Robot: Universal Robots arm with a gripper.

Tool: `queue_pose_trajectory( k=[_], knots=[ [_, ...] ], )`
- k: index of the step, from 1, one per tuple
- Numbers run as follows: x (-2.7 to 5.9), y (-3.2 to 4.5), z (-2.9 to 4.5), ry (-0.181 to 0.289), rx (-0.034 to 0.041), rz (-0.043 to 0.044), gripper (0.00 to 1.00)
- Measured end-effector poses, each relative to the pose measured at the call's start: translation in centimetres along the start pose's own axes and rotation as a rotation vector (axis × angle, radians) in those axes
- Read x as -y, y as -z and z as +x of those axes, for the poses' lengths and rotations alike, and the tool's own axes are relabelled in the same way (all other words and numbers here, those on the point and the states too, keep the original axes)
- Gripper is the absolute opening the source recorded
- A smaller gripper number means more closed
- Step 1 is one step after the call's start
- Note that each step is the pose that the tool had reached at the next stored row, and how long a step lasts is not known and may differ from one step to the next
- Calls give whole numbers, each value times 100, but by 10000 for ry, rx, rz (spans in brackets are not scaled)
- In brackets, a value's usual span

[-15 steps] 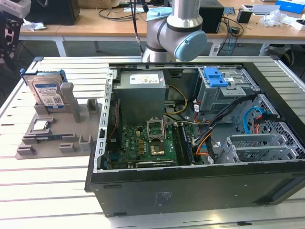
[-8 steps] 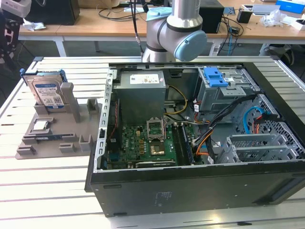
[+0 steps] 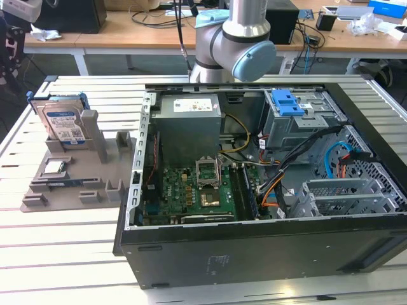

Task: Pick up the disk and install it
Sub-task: 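Pick up the disk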

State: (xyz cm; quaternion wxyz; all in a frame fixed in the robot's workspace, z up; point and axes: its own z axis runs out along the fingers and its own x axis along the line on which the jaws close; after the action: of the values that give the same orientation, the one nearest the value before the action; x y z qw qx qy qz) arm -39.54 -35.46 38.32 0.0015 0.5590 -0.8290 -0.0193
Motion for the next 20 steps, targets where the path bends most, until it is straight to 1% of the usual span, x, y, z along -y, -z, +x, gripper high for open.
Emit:
queue_pose_trajectory(
  k=[20],
  knots=[
    [0, 0, 0, 958, -33, -17, 11]
  ],
)
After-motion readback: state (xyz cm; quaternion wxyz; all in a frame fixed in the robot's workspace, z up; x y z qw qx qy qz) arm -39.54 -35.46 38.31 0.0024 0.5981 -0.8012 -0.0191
